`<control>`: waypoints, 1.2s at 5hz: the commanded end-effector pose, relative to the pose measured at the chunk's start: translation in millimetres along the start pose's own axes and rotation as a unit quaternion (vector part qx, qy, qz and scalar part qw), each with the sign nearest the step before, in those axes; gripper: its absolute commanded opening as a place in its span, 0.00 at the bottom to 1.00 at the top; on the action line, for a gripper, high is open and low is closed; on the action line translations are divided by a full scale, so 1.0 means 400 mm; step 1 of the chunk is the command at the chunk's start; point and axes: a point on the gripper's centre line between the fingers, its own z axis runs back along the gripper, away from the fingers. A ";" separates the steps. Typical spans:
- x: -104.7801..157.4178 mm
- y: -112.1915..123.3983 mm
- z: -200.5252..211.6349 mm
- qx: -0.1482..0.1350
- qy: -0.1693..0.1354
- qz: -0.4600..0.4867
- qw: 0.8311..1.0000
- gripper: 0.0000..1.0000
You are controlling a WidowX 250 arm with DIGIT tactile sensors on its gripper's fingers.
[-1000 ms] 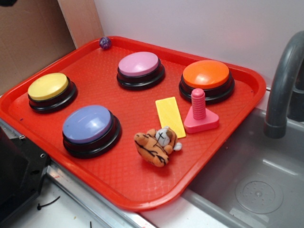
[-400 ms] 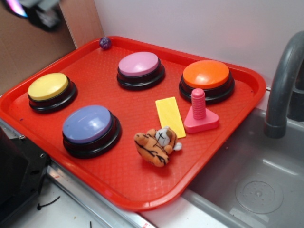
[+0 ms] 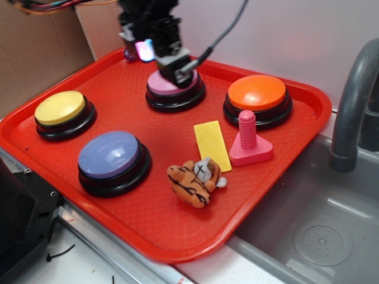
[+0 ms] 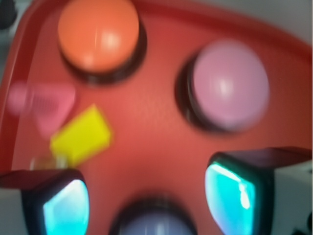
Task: Push the pink button.
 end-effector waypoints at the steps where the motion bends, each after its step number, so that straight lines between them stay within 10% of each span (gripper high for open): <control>1: 0.117 0.168 -0.015 0.001 -0.049 0.031 0.998 1.00; 6: 0.065 0.185 -0.153 0.012 -0.003 0.014 1.000 1.00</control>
